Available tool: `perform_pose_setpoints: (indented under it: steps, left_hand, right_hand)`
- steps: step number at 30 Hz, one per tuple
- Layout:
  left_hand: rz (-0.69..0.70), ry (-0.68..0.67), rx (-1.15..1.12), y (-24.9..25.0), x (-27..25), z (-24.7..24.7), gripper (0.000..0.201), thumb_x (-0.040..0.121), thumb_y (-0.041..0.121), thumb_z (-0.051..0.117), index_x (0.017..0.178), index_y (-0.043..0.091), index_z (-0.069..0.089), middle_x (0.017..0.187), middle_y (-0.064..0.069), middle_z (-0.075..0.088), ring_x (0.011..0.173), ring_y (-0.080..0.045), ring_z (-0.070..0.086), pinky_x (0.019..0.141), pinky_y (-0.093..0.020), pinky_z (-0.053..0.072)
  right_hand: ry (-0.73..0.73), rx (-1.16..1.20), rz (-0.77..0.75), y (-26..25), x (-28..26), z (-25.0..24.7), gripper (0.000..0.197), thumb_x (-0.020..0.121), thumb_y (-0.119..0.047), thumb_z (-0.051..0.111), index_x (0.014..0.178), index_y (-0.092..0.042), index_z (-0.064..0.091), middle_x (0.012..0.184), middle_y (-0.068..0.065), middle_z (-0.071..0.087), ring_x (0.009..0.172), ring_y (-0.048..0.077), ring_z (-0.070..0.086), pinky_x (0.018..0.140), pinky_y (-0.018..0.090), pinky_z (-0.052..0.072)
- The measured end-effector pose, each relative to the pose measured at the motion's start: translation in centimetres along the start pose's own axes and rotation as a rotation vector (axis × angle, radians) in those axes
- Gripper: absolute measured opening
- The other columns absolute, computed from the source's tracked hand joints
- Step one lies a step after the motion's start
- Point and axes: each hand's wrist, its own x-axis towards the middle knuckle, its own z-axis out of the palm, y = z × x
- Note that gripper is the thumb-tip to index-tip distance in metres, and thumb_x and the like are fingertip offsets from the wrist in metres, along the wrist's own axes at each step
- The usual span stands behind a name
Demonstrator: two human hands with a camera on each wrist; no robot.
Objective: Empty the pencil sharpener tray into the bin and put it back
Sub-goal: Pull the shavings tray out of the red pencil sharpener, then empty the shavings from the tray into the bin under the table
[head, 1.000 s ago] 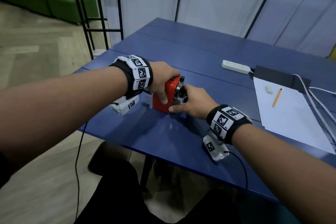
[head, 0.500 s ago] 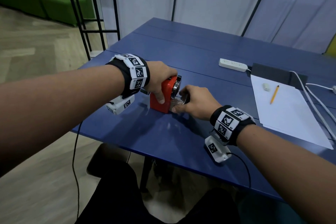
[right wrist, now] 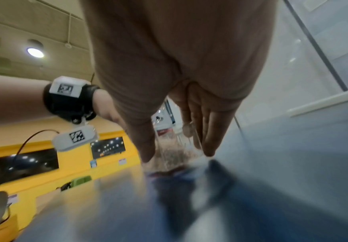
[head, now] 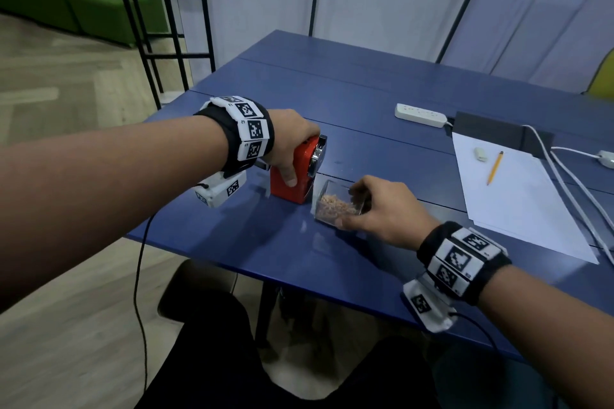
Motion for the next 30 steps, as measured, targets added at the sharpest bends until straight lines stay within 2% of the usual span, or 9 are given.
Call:
perform_pose_setpoints:
  steps: [2,4,7,10,13,17,20,24,30]
  left_hand:
    - [-0.014,-0.005,0.009,0.4,-0.4,0.0,0.087,0.054,0.055,0.094,0.124,0.024,0.053,0.114,0.000,0.067,0.099,-0.026,0.065,0.086,-0.047,0.058]
    - [-0.037,0.017,0.034,0.8,-1.0,0.1,0.103,0.055,0.054,0.094,0.140,0.021,0.046,0.132,-0.006,0.061,0.115,-0.030,0.061,0.096,-0.049,0.054]
    - [-0.037,0.217,0.134,2.5,-3.7,0.4,0.131,0.052,0.066,0.088,0.156,0.018,0.026,0.152,-0.015,0.037,0.135,-0.038,0.041,0.110,-0.052,0.041]
    - [0.073,0.413,0.016,5.2,-7.6,1.1,0.102,0.060,0.070,0.081,0.141,0.023,0.043,0.131,-0.006,0.048,0.114,-0.030,0.049,0.097,-0.046,0.046]
    - [0.124,0.255,-0.252,7.0,-9.8,3.8,0.072,0.071,0.063,0.079,0.125,0.025,0.051,0.115,0.004,0.059,0.102,-0.019,0.059,0.087,-0.039,0.053]
    - [0.045,0.099,-0.321,8.0,-8.9,7.5,0.096,0.073,0.062,0.080,0.149,0.020,0.039,0.132,-0.002,0.059,0.118,-0.025,0.059,0.096,-0.042,0.052]
    - [0.016,0.134,-0.419,8.1,-7.0,8.6,0.110,0.068,0.064,0.082,0.154,0.015,0.032,0.139,-0.008,0.058,0.124,-0.030,0.058,0.102,-0.044,0.050]
    - [-0.005,0.153,-0.491,8.0,-5.6,8.6,0.103,0.073,0.048,0.086,0.155,0.012,0.035,0.146,-0.011,0.057,0.131,-0.030,0.057,0.107,-0.039,0.047]
    - [-0.029,0.165,-0.507,5.2,-7.7,9.3,0.076,0.068,0.043,0.091,0.134,0.023,0.057,0.121,0.002,0.069,0.106,-0.020,0.067,0.088,-0.037,0.056]
  right_hand:
    - [-0.016,-0.002,0.010,0.1,-1.0,0.6,0.069,0.072,-0.053,0.090,0.125,-0.019,0.061,0.114,-0.006,0.068,0.094,0.013,0.065,0.078,0.025,0.050]
    - [-0.028,-0.002,0.022,0.2,-1.6,0.9,0.072,0.073,-0.054,0.089,0.128,-0.018,0.059,0.119,-0.004,0.067,0.097,0.015,0.063,0.080,0.027,0.049]
    - [-0.070,-0.010,0.038,0.4,-1.9,0.8,0.083,0.072,-0.054,0.090,0.136,-0.016,0.054,0.132,0.001,0.065,0.109,0.019,0.062,0.086,0.029,0.048]
    - [-0.123,-0.036,0.039,0.7,-2.3,0.3,0.114,0.063,-0.059,0.093,0.153,-0.014,0.039,0.146,0.005,0.058,0.130,0.025,0.057,0.101,0.036,0.049]
    - [-0.114,-0.004,0.041,1.1,-2.9,0.0,0.121,0.062,-0.061,0.093,0.157,-0.013,0.034,0.151,0.005,0.055,0.132,0.024,0.057,0.104,0.036,0.049]
    - [-0.088,-0.025,0.048,0.7,-2.9,-0.3,0.107,0.069,-0.056,0.092,0.153,-0.014,0.041,0.149,0.005,0.057,0.131,0.024,0.058,0.101,0.032,0.046]
    - [-0.069,-0.029,0.058,0.3,-2.5,-0.2,0.092,0.072,-0.050,0.092,0.145,-0.013,0.049,0.137,0.004,0.063,0.119,0.022,0.061,0.090,0.028,0.046]
    - [-0.053,-0.006,0.054,-0.5,-2.4,0.3,0.075,0.072,-0.046,0.092,0.132,-0.015,0.059,0.120,0.000,0.067,0.104,0.018,0.063,0.083,0.028,0.049]
    - [-0.097,0.019,-0.023,-2.6,-3.2,1.8,0.075,0.070,-0.054,0.090,0.130,-0.020,0.059,0.119,-0.003,0.067,0.099,0.016,0.065,0.082,0.030,0.053]
